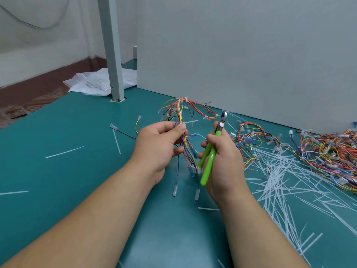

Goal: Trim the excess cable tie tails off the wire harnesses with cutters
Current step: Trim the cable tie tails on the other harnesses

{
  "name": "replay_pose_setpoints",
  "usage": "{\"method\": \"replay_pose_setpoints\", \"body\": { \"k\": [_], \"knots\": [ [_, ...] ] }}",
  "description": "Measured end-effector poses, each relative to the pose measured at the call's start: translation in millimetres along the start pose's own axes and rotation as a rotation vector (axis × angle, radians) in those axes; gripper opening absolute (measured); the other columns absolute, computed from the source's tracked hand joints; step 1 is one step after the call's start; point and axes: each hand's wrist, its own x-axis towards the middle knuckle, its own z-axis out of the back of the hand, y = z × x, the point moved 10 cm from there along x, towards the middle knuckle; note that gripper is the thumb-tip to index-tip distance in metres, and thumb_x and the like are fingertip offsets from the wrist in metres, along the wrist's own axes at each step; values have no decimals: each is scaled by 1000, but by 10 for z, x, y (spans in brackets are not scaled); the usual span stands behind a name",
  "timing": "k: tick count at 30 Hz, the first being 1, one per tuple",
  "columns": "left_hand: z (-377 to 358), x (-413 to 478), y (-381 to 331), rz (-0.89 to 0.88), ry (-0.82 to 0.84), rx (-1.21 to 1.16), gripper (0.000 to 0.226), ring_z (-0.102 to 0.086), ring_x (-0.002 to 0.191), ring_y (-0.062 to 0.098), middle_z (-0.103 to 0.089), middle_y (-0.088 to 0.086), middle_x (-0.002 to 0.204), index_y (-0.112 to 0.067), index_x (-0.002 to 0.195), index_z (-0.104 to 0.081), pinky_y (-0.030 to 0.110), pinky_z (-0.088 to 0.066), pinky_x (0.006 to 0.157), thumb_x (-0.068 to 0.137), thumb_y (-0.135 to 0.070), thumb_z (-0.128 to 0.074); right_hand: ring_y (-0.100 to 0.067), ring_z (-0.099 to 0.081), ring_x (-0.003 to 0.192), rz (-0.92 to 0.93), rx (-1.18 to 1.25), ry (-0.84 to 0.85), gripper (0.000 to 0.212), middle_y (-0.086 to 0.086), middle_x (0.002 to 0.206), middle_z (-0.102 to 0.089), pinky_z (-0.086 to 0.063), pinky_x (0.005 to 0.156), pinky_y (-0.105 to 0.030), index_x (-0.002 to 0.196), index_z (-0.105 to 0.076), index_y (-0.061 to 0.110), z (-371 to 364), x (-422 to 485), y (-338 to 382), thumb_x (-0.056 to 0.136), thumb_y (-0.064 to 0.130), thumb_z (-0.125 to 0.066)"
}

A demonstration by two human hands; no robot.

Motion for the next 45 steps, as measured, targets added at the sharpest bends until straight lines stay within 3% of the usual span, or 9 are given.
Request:
{"method": "replay_pose_setpoints", "body": {
  "k": [4, 8, 10, 13, 18, 26, 30, 35, 45],
  "knots": [
    [63, 27, -52, -68, -55, 54, 9, -68, 67, 5, -75, -3, 74, -15, 83, -73, 19, -52, 53, 92, -13, -73, -19, -60, 71, 74, -47, 12, 13, 2, 72, -63, -48, 70, -39, 71, -64, 33, -59, -14, 72, 81, 36, -56],
    [98, 46, -48, -88, -81, 56, 6, -68, 72, 7, -77, 1, 83, -17, 85, -77, 20, -53, 55, 90, -15, -76, -22, -73, 81, 127, 67, 31, 15, 1, 76, -70, -57, 64, -28, 113, -61, 16, -59, -32, 107, 100, 23, -57],
    [111, 54, -44, -93, -93, 47, 5, -68, 73, 8, -76, 0, 83, -17, 86, -78, 20, -53, 56, 90, -15, -76, -28, -76, 86, 116, 106, 47, 24, -3, 81, -73, -59, 65, -29, 120, -54, 7, -66, -47, 117, 100, 20, -58],
    [140, 65, -62, -112, -117, 46, 7, -67, 70, 4, -74, -10, 77, -20, 85, -78, 22, -54, 57, 89, -13, -78, -27, -76, 79, 90, 156, 94, 27, -9, 87, -76, -60, 64, -31, 107, -61, 10, -107, -73, 154, 85, 25, -64],
    [202, 78, -91, -137, -156, 43, 14, -64, 65, 1, -73, -14, 71, -24, 79, -77, 24, -56, 59, 88, -13, -78, -27, -72, 67, -83, 234, 246, 15, -16, 83, -73, -59, 56, -34, 93, -70, 11, -253, -105, 28, 82, 22, -69],
    [143, 53, -116, -183, -133, 91, 9, -63, 63, 3, -74, -12, 74, -23, 88, -78, 21, -55, 59, 90, -14, -77, -27, -73, 77, -171, 52, 225, 9, -12, 85, -74, -62, 70, -43, 91, -67, 13, -283, -114, -195, 100, 13, -64],
    [131, 36, -181, -246, -125, 152, 11, -62, 66, -10, -74, -20, 74, -27, 88, -77, 10, -49, 63, 90, -16, -77, -27, -74, 76, -170, 73, 206, 11, -12, 85, -74, -63, 68, -43, 90, -68, 13, -274, -110, -184, 100, 12, -64],
    [92, 33, -168, -235, -87, 152, 18, -61, 62, -10, -74, -20, 71, -28, 81, -76, 7, -45, 55, 90, -13, -76, -26, -75, 79, -121, 39, 213, 8, -14, 88, -74, -62, 71, -40, 93, -69, 12, -278, -103, -158, 99, 9, -66],
    [80, 37, -143, -220, -70, 152, 16, -62, 64, -11, -74, -18, 70, -27, 78, -77, 4, -44, 62, 87, -14, -79, -22, -68, 65, -47, 9, 181, 11, -10, 77, -72, -60, 63, -35, 90, -74, 10, -238, -84, -121, 95, 2, -69]
  ]
}}
